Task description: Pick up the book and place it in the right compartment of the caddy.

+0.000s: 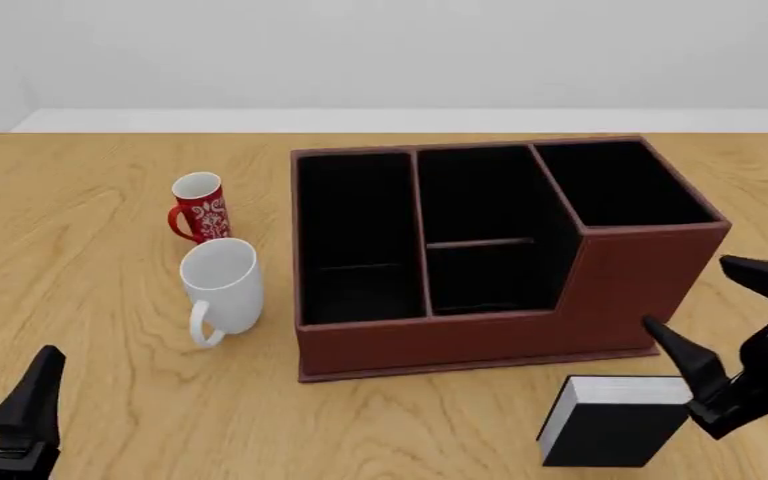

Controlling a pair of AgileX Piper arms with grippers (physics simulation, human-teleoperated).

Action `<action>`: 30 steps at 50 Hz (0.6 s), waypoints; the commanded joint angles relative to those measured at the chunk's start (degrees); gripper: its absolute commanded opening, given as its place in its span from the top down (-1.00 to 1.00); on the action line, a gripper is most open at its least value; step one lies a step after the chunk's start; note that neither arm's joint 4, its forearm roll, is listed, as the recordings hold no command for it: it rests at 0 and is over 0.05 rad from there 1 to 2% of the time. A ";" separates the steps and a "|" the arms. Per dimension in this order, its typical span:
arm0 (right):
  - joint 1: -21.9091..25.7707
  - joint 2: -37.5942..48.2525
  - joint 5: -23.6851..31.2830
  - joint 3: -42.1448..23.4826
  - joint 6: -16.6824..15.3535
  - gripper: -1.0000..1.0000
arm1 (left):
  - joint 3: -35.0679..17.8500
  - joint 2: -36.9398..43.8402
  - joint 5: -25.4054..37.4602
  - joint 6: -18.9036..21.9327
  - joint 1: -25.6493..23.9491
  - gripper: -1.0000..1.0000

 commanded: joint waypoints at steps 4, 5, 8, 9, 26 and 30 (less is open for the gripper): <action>3.21 7.34 10.80 -7.21 -7.20 -1.00 | 0.00 0.00 0.00 0.00 0.00 -1.00; 3.62 7.73 11.91 -7.37 -7.97 -1.00 | 0.00 0.00 0.00 0.00 0.00 -1.00; 3.64 8.70 13.75 -8.79 -9.02 -1.00 | 0.00 0.00 0.00 0.00 0.00 -1.00; 3.88 9.29 14.69 -9.56 -8.73 -1.00 | 0.00 0.00 0.00 0.00 0.00 -1.00; 4.76 12.99 24.86 -17.40 -12.79 -1.00 | 0.00 0.00 0.00 0.00 0.00 -1.00; 4.92 13.49 26.71 -18.14 -13.62 -1.00 | 0.00 0.00 0.00 0.00 0.00 -1.00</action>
